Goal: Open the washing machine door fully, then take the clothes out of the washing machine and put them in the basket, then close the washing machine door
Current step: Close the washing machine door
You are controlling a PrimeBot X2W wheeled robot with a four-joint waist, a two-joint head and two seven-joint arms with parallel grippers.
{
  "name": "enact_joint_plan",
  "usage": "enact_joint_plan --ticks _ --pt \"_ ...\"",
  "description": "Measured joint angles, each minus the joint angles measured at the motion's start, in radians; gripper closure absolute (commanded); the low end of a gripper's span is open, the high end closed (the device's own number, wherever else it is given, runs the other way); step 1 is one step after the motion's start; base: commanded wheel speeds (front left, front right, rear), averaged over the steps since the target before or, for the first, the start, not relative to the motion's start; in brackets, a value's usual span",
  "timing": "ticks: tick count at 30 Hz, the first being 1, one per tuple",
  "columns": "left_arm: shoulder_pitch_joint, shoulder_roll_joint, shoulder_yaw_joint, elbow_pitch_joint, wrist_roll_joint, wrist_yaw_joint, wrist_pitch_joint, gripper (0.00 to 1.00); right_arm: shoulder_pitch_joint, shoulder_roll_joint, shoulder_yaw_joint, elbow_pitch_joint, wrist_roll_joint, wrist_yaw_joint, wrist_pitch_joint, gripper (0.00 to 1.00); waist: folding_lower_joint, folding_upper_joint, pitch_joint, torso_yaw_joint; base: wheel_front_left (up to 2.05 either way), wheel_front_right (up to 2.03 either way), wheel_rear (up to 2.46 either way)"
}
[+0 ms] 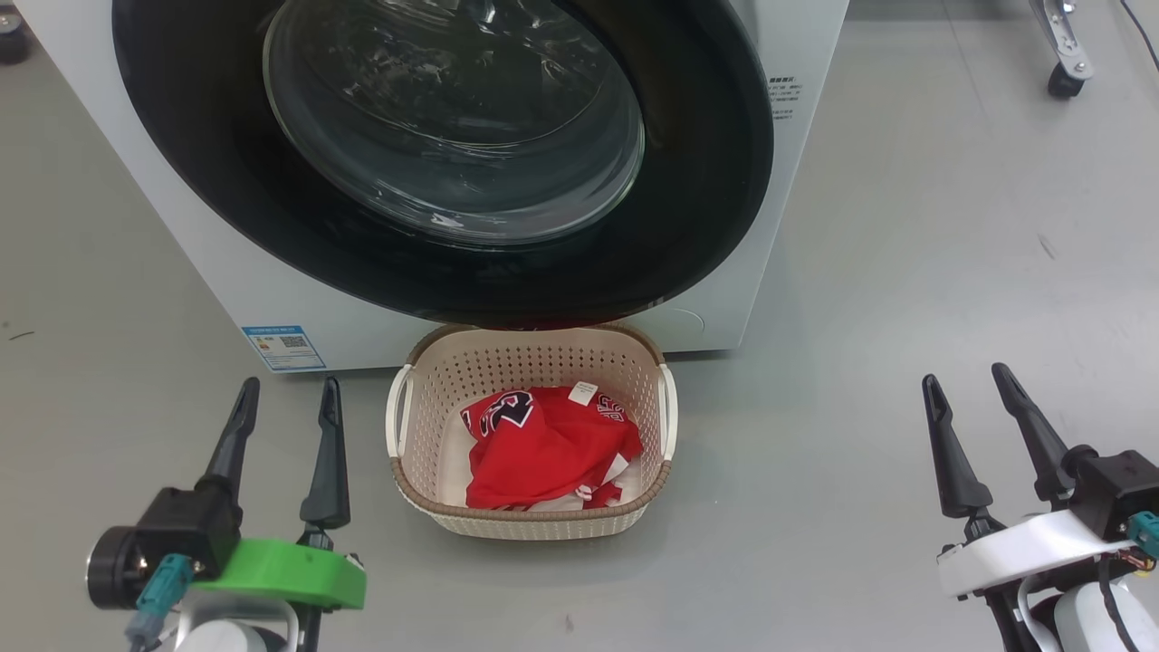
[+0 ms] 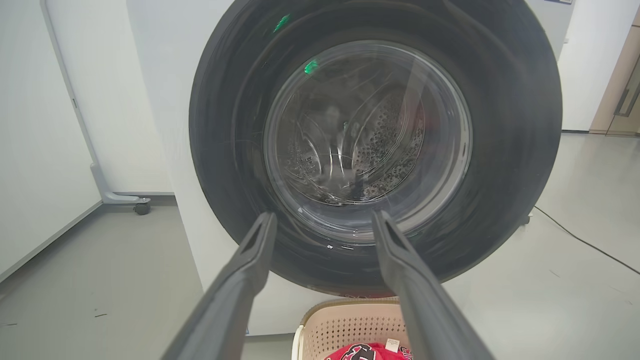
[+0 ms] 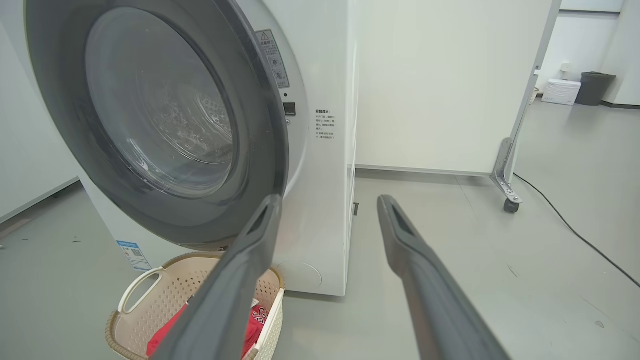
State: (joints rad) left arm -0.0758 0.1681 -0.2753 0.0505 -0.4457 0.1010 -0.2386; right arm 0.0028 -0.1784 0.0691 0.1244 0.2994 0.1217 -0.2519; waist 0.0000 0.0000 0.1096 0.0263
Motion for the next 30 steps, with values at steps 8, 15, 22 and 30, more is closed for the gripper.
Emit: enact_joint_plan --ticks 8,15,22,30 --pt "0.049 -0.029 -0.008 0.002 0.035 0.008 0.000 0.00 0.030 0.014 0.005 0.000 -0.003 -0.001 0.000 0.00 0.0000 0.0000 -0.011 0.004 0.00 0.00 0.00" --pt "0.061 -0.035 0.006 -0.003 0.059 0.010 0.009 0.00 0.030 0.017 0.010 -0.006 -0.011 -0.001 0.000 0.00 0.0000 0.0000 -0.010 0.005 0.00 0.00 0.00" --pt "0.071 -0.058 0.019 -0.021 0.079 0.016 0.014 0.00 0.033 0.017 0.010 -0.007 -0.011 -0.001 0.000 0.00 0.0000 0.0000 -0.008 0.006 0.00 0.00 0.00" --pt "0.083 -0.070 0.027 -0.029 0.102 0.018 0.023 0.00 0.041 0.017 0.007 -0.013 -0.011 -0.001 0.000 0.00 0.0000 0.0000 -0.008 0.009 0.00 0.00 0.00"
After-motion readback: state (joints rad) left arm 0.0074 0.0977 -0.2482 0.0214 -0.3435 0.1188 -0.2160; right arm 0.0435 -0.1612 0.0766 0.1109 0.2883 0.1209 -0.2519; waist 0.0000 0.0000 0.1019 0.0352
